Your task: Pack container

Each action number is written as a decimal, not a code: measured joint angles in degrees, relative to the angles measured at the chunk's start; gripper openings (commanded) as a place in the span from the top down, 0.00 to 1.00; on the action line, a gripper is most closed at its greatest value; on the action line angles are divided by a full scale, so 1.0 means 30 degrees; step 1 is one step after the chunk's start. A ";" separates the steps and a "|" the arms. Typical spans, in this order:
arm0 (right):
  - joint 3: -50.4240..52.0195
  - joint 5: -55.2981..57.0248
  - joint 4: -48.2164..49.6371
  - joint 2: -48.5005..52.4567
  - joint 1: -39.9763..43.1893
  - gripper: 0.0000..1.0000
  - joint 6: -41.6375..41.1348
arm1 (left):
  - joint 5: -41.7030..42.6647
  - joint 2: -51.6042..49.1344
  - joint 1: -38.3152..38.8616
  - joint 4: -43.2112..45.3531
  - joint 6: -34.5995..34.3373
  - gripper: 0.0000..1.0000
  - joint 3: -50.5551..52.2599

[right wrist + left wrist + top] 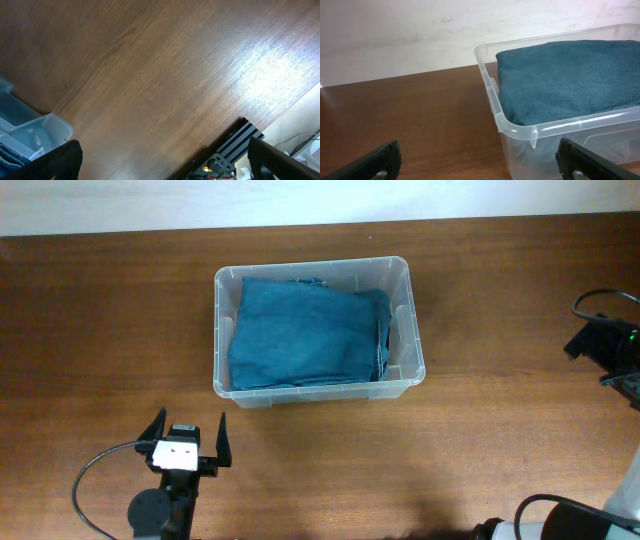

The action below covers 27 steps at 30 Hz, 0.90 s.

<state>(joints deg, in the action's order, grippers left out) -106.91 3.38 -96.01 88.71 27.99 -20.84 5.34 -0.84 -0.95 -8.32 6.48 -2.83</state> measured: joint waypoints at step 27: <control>0.3832 0.1603 0.1596 -1.5446 -0.3730 0.02 0.0007 | -0.0015 0.0000 0.0000 0.0007 0.0000 0.01 0.0007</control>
<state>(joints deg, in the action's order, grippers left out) -95.42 8.19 -91.22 42.37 16.80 -20.82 5.30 -0.84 -0.95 -8.29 6.48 -2.81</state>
